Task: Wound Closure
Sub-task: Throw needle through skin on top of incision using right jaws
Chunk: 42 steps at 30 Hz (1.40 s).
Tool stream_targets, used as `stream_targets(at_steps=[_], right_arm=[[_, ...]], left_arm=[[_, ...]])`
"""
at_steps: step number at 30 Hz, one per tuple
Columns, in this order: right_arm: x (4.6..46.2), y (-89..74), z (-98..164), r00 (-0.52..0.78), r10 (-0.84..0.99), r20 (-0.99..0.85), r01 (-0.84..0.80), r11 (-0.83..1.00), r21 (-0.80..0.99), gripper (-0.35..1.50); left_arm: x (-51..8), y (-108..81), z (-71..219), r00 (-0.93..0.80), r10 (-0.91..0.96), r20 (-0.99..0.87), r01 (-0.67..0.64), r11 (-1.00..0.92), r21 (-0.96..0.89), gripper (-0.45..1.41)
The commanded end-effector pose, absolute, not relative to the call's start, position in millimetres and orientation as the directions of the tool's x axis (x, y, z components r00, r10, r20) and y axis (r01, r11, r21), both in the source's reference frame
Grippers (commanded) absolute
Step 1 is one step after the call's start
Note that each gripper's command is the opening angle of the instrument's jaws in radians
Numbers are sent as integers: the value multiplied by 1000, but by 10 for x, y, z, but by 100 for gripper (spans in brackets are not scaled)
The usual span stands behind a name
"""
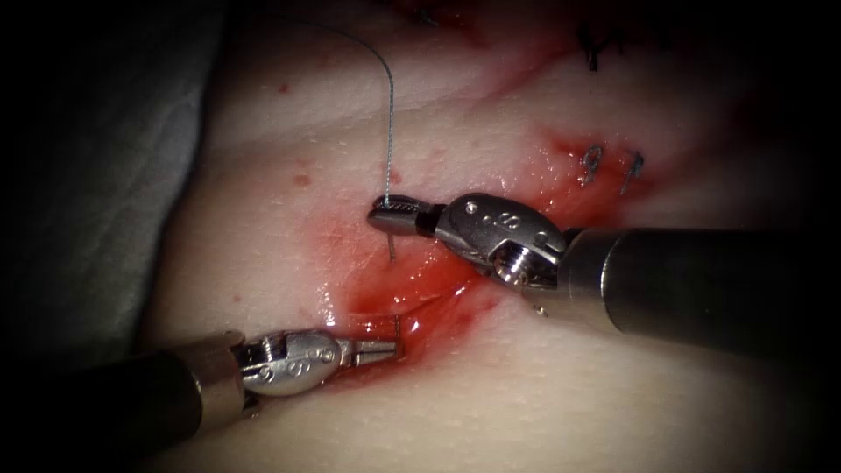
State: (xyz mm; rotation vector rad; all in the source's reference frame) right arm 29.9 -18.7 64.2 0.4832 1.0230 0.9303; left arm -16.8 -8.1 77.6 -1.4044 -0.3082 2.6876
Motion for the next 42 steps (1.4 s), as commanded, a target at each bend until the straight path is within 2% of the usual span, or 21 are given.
stream_targets(at_steps=[1,12,16,17,20,22,24,26,30,35,42], right_arm=[[309,-198,648,203,870,-449,-411,492,768,-35],[302,-222,640,234,935,-265,-418,343,841,-35],[301,-217,641,201,933,-298,-373,354,857,-35],[300,-214,642,187,927,-324,-353,371,859,-25],[295,-201,645,120,907,-403,-334,419,844,64],[290,-192,647,98,896,-432,-328,439,836,108],[285,-186,649,103,877,-470,-315,477,821,128],[274,-180,650,111,865,-489,-303,498,812,133],[248,-172,648,126,847,-517,-291,529,797,131],[220,-163,647,122,845,-521,-309,531,789,120],[213,-161,651,116,842,-526,-325,533,781,116]], left_arm=[[-173,-85,782,-571,176,-802,12,-975,-223,-2],[-173,-85,782,-571,176,-802,13,-975,-223,-2],[-172,-86,781,-570,182,-801,10,-974,-228,-2],[-171,-86,781,-570,176,-802,14,-975,-224,-2],[-170,-87,780,-570,147,-808,33,-979,-201,2],[-170,-86,778,-571,125,-811,46,-982,-183,7],[-170,-84,776,-560,99,-823,62,-985,-161,10],[-168,-81,773,-532,74,-843,76,-988,-135,12],[-165,-78,769,-506,14,-862,111,-990,-81,19],[-164,-76,759,-469,-59,-881,139,-990,-8,25],[-171,-74,746,-427,-120,-896,137,-988,67,34]])
